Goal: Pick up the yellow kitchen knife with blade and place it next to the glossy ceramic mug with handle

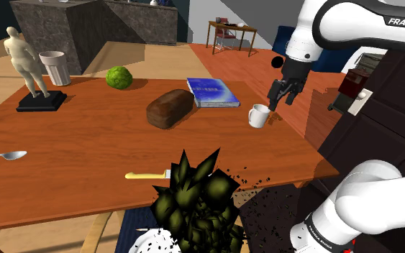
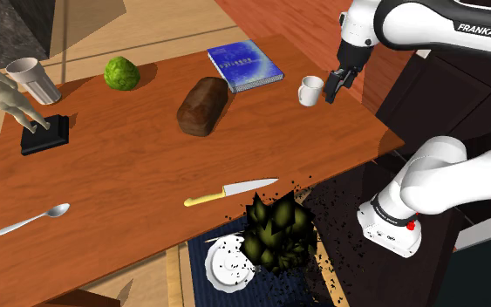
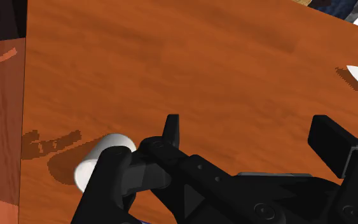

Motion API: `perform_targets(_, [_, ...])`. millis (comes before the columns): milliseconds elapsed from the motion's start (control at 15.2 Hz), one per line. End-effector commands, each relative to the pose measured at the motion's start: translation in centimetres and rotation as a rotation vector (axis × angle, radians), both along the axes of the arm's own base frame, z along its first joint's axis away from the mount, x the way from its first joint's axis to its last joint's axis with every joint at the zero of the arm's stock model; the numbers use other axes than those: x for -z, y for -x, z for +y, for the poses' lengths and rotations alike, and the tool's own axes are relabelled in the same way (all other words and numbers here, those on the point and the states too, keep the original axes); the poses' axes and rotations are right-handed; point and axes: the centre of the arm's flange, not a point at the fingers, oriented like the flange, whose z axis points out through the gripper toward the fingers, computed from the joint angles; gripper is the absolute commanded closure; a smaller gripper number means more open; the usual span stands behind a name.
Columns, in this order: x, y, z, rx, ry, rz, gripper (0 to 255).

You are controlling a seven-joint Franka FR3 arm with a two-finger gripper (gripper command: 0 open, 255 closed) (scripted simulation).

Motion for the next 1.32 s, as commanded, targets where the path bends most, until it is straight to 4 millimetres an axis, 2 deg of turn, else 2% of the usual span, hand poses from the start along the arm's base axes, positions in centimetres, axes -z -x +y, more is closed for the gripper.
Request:
perform_targets(0, [0.0, 0.0, 0.0, 0.000, 0.000, 0.000, 0])
perform_targets(660, [5.7, -9.6, 7.9, -0.304, -0.026, 0.069, 0])
perform_targets(1254, [11.1, -15.4, 17.3, -0.578, -0.049, 0.132, 0])
